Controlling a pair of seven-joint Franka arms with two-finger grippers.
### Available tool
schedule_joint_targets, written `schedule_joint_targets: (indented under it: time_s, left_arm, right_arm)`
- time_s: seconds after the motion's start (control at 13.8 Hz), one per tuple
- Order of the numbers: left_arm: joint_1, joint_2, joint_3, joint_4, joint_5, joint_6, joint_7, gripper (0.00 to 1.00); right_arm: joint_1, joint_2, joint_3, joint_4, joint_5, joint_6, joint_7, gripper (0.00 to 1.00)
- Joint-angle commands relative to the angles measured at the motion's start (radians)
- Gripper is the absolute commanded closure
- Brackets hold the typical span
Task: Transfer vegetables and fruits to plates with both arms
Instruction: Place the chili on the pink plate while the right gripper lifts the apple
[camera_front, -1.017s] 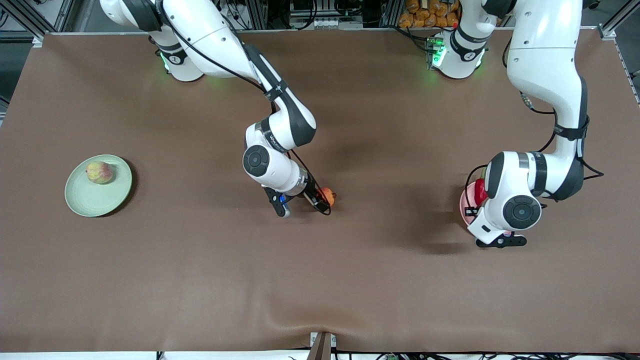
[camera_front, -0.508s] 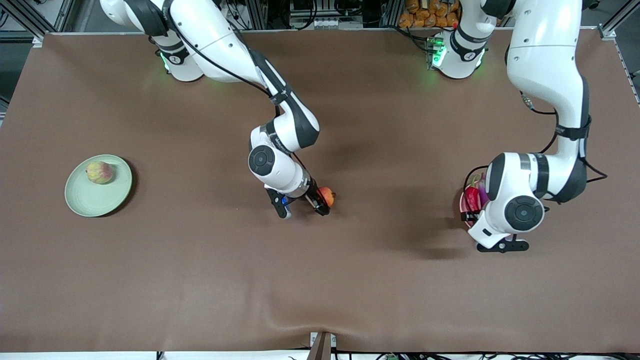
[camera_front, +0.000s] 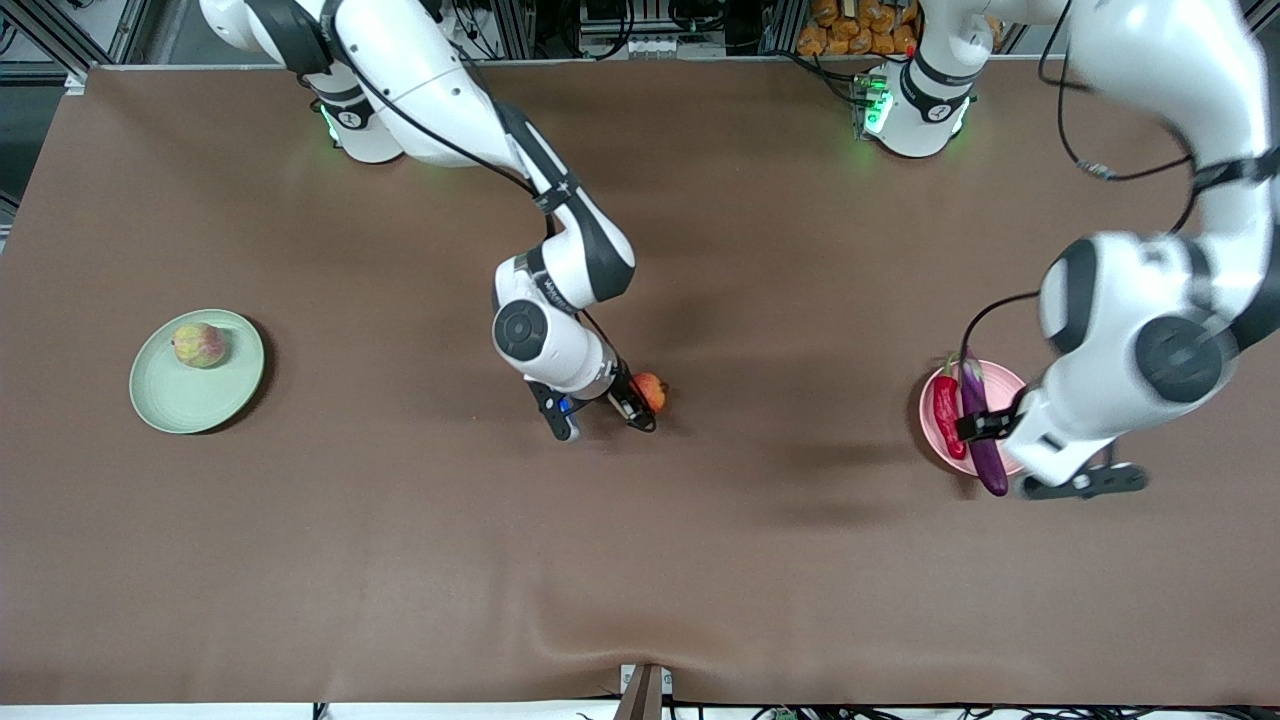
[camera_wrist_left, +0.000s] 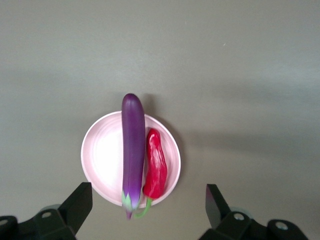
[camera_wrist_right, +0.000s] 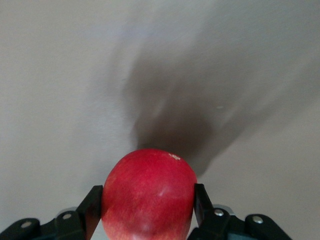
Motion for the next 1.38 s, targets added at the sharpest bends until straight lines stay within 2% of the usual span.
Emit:
schedule_joint_targets:
  time_s: [0.0,0.15,0.36,0.51,0.58,0.65,0.73,0.8,0.94,1.16,1.31]
  left_arm:
    - [0.027,-0.121,-0.007,-0.032,-0.019,-0.077,0.011,0.00]
    - [0.019,-0.176,-0.008,-0.035,-0.019,-0.136,0.011,0.00]
    - [0.024,-0.259,-0.036,-0.038,-0.018,-0.192,-0.007,0.00]
    - [0.094,-0.348,-0.105,-0.065,-0.016,-0.241,0.013,0.00]
    - [0.167,-0.382,-0.189,-0.076,-0.015,-0.272,0.014,0.00]
    - [0.229,-0.402,-0.268,-0.084,-0.007,-0.299,0.025,0.00]
    - [0.261,-0.419,-0.316,-0.084,0.002,-0.331,0.037,0.00]
    - [0.263,-0.428,-0.329,-0.083,0.016,-0.360,0.063,0.00]
    - [0.259,-0.436,-0.329,-0.079,0.025,-0.402,0.150,0.00]
    - [0.260,-0.440,-0.327,-0.079,0.027,-0.419,0.186,0.00]
    - [0.265,-0.439,-0.326,-0.076,0.033,-0.419,0.185,0.00]
  right_arm:
    - [-0.085,-0.081,0.008,0.027,-0.048,-0.225,-0.063,1.00]
    - [-0.156,-0.142,0.005,0.018,-0.055,-0.409,-0.172,1.00]
    - [-0.240,-0.236,-0.027,-0.019,-0.094,-0.586,-0.298,1.00]
    - [-0.308,-0.274,-0.038,-0.048,-0.140,-0.687,-0.427,1.00]
    - [-0.346,-0.297,-0.044,-0.077,-0.183,-0.724,-0.508,1.00]
    - [-0.374,-0.323,-0.047,-0.114,-0.217,-0.738,-0.577,1.00]
    - [-0.417,-0.351,-0.053,-0.155,-0.246,-0.738,-0.655,1.00]
    - [-0.443,-0.363,-0.059,-0.183,-0.269,-0.739,-0.732,1.00]
    - [-0.454,-0.364,-0.120,-0.221,-0.331,-0.738,-0.867,1.00]
    - [-0.486,-0.353,-0.231,-0.246,-0.345,-0.732,-1.146,1.00]
    - [-0.527,-0.321,-0.277,-0.248,-0.367,-0.701,-1.307,1.00]
